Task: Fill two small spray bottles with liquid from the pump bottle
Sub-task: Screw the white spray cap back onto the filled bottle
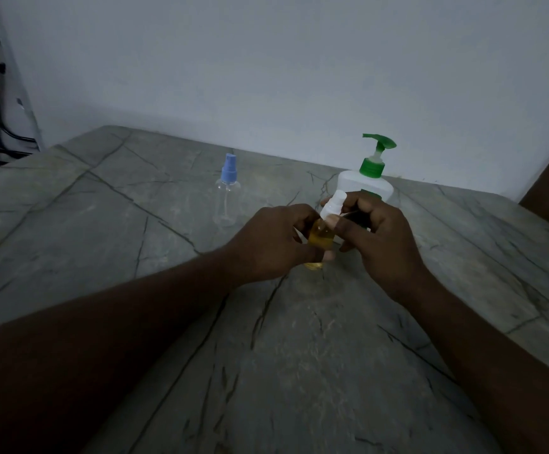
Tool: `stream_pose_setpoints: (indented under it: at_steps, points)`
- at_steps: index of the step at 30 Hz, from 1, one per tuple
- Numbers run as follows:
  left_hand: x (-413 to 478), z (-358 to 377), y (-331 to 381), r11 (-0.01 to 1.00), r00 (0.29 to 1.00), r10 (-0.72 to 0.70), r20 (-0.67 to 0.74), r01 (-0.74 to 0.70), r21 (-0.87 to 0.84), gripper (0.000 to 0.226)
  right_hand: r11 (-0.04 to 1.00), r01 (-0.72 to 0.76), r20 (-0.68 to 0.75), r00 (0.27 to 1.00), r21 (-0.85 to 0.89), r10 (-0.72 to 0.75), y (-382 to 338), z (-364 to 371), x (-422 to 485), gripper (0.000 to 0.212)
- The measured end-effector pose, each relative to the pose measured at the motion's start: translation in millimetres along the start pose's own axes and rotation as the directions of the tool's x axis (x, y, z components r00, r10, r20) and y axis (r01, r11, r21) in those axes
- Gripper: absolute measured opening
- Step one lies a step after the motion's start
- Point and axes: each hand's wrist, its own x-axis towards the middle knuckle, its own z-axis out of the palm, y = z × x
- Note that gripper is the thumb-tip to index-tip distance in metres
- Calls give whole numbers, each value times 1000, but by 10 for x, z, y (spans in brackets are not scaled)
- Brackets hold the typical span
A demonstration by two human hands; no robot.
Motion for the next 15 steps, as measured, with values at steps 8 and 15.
stream_pose_setpoints:
  at_steps: [8,15]
  points:
    - [-2,-3,-12,1000,1000,11,-4,-11,-3,38,994,50,-56,997,-99,-55,3,26,29,15]
    - [-1,-6,11,1000,1000,5,3,-5,24,39,998,40,-46,998,-42,-41,37,16,31,16]
